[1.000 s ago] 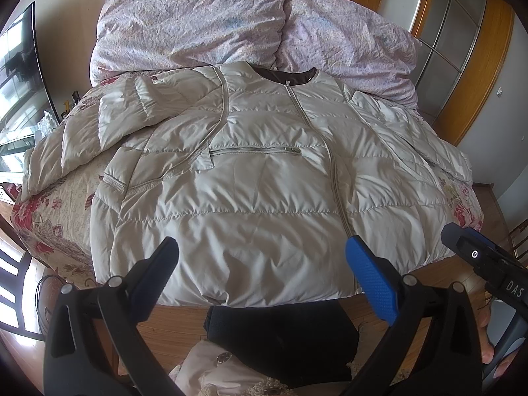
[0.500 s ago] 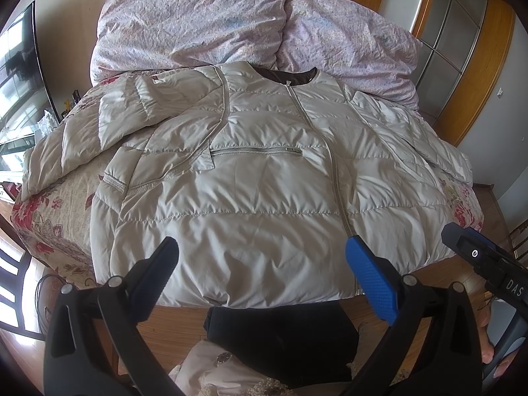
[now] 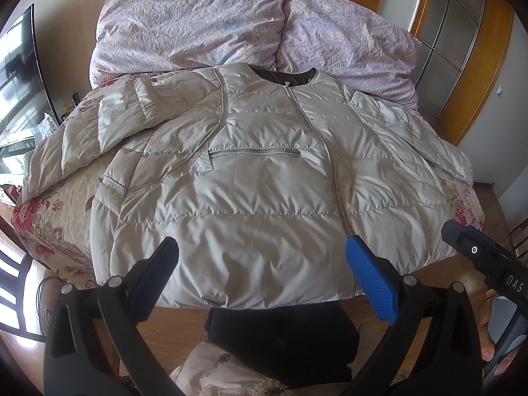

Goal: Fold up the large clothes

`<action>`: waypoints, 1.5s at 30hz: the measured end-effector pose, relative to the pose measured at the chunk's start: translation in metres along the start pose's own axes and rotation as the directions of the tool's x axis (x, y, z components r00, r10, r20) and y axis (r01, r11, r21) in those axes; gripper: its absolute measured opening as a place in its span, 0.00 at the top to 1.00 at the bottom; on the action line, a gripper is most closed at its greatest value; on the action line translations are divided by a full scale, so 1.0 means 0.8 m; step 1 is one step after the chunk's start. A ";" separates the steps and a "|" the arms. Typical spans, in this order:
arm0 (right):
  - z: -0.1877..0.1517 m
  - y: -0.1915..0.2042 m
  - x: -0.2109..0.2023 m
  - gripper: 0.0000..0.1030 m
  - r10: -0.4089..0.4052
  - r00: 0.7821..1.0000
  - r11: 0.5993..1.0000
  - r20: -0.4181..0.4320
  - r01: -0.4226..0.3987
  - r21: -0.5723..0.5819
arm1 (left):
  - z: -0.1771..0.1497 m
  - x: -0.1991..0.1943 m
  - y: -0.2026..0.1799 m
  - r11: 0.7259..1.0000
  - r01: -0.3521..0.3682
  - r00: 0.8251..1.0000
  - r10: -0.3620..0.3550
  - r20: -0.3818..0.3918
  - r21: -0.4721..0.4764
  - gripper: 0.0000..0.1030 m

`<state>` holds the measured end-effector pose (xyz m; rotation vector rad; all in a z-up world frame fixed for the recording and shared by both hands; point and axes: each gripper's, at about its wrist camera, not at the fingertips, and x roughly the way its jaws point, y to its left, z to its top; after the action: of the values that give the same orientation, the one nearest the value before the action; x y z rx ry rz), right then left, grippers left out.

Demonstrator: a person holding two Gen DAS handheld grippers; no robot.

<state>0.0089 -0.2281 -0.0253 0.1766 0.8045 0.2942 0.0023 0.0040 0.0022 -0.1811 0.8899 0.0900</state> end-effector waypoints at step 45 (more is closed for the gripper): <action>0.098 -0.240 0.046 0.01 -0.012 0.981 0.886 0.193 -0.079 0.458 | 0.000 0.047 0.035 0.991 0.077 0.993 -0.087 -0.079 -0.112 0.02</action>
<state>0.1276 -0.4012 -0.0481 0.6630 0.6699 0.1090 0.0216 0.0314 -0.0301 -0.3250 0.9608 0.0546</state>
